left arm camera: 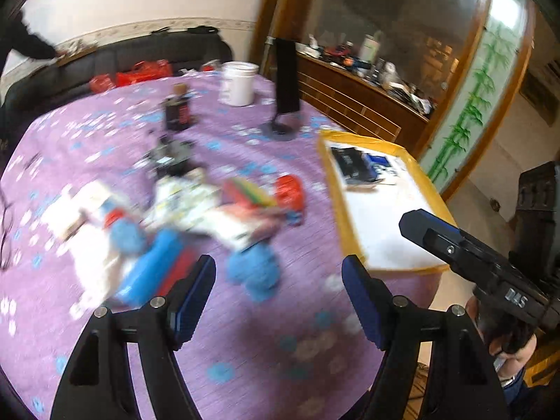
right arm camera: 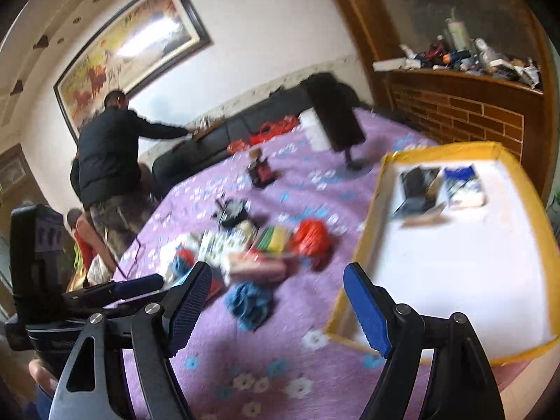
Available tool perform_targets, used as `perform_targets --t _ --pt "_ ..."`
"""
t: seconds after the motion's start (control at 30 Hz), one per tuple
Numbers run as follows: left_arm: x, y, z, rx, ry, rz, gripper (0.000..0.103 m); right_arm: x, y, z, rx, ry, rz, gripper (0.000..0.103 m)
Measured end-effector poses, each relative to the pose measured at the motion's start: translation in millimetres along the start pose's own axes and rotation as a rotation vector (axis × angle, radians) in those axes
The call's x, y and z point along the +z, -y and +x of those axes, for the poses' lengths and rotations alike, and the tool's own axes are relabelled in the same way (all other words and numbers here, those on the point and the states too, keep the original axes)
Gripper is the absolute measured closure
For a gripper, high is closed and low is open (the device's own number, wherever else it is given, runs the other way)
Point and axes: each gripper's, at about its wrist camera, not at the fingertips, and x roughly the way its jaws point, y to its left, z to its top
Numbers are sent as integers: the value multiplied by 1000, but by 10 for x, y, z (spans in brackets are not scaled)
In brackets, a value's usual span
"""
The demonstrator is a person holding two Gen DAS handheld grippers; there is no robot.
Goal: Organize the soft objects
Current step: 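Move both grippers back to the pile on the table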
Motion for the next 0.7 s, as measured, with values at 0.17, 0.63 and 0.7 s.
perform_targets --t 0.17,0.63,0.7 --pt "-231 -534 -162 41 21 -50 29 -66 -183 120 -15 -28 -36 21" --pt "-467 -1495 -254 29 -39 -126 29 97 -511 750 -58 -101 -3 21" --pt "-466 -1551 -258 20 -50 -121 27 117 -544 829 -67 -108 -5 21"
